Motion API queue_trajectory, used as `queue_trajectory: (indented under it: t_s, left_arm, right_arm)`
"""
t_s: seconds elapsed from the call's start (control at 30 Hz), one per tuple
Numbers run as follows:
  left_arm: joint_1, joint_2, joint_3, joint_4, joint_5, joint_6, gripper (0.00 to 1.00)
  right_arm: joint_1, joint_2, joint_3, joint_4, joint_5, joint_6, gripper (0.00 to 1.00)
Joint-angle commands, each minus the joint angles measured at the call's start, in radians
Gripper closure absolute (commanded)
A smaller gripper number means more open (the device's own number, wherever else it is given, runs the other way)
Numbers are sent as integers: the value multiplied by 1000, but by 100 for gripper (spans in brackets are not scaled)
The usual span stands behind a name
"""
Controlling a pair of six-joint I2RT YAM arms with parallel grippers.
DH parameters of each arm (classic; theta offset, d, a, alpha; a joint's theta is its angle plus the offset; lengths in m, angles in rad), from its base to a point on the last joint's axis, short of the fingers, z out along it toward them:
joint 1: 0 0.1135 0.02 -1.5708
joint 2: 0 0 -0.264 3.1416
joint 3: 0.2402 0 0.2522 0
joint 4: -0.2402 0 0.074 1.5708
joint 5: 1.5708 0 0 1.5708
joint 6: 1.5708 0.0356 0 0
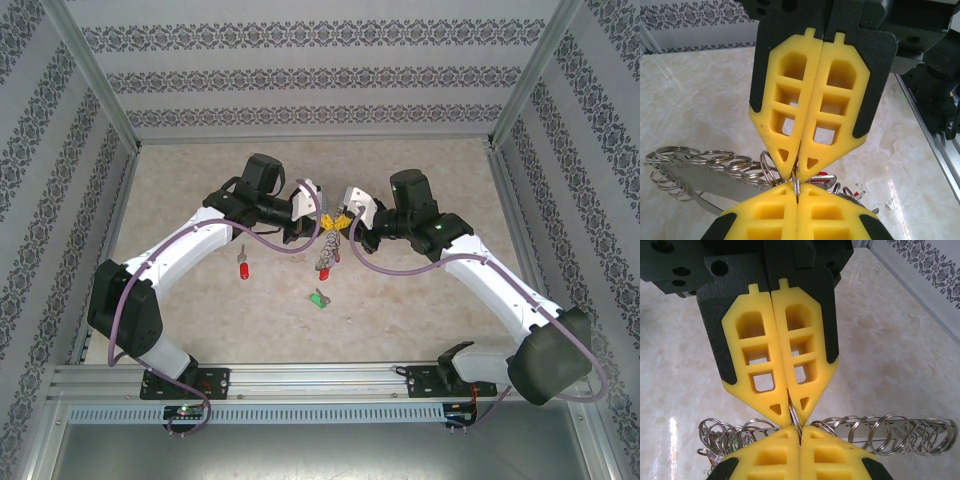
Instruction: Put the keys on the keyring
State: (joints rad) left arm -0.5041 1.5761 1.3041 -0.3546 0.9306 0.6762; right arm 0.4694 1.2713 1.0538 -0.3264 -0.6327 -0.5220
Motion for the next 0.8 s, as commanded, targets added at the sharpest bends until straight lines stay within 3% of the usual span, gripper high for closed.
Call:
queue_trajectory:
  t_s: [0.0, 0.23, 0.33, 0.63, 0.77]
  left_arm:
    - [-12, -7, -11, 88, 56, -47, 100]
    - [6, -35, -125, 504, 192, -333, 100]
    - [5, -28, -145, 637, 237, -434, 100]
    - [7, -40, -214, 854, 240, -582, 100]
    - [8, -43, -225, 911, 233, -619, 100]
  right_arm:
    - [-1, -11, 12, 50, -22, 27, 97]
    - [-79, -12, -84, 154, -174, 118, 85]
    - [-95, -7, -113, 225, -211, 157, 85]
    - [-149, -14, -151, 320, -281, 211, 84]
    - [-180, -19, -171, 351, -307, 234, 78]
